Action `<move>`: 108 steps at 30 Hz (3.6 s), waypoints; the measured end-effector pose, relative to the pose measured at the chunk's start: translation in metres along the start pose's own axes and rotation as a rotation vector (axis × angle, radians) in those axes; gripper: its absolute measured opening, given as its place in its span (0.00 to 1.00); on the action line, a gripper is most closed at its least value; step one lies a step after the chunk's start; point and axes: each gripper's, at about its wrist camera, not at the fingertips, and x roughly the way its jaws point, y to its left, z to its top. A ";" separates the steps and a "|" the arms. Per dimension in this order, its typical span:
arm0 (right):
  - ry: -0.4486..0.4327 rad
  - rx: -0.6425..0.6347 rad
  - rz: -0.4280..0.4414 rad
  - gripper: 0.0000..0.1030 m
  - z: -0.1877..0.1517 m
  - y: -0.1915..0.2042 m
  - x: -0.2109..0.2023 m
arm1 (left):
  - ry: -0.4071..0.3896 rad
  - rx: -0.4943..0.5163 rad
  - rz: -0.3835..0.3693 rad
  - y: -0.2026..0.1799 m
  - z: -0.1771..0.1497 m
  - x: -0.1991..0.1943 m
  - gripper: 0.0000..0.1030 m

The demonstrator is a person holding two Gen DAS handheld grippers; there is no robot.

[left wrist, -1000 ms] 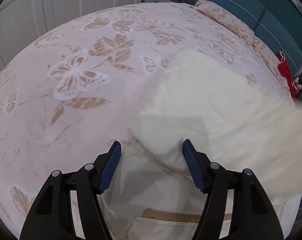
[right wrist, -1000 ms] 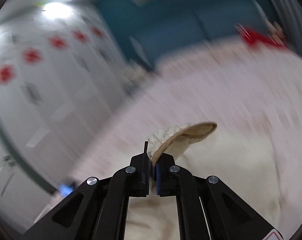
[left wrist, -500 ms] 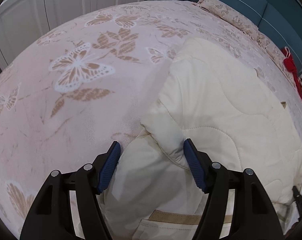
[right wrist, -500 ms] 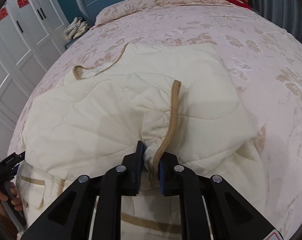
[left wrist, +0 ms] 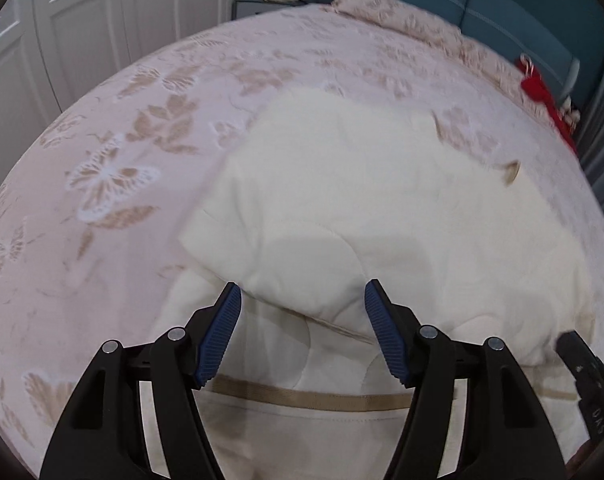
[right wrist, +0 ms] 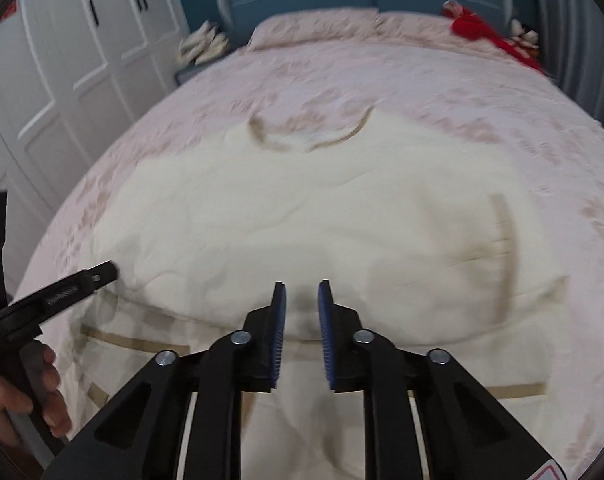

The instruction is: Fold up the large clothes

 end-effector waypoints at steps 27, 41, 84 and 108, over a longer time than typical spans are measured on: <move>0.043 0.009 0.038 0.10 -0.015 -0.010 0.031 | -0.069 -0.004 -0.050 0.009 -0.014 0.002 0.70; -0.026 0.087 0.252 0.40 0.162 0.018 0.091 | -0.064 -0.111 -0.166 -0.002 0.165 0.055 0.70; -0.066 0.503 0.040 0.24 0.136 -0.205 0.118 | -0.008 0.237 -0.363 -0.219 0.159 0.082 0.93; -0.052 0.413 -0.184 0.14 0.147 -0.195 0.116 | -0.018 0.352 -0.268 -0.257 0.136 0.111 0.08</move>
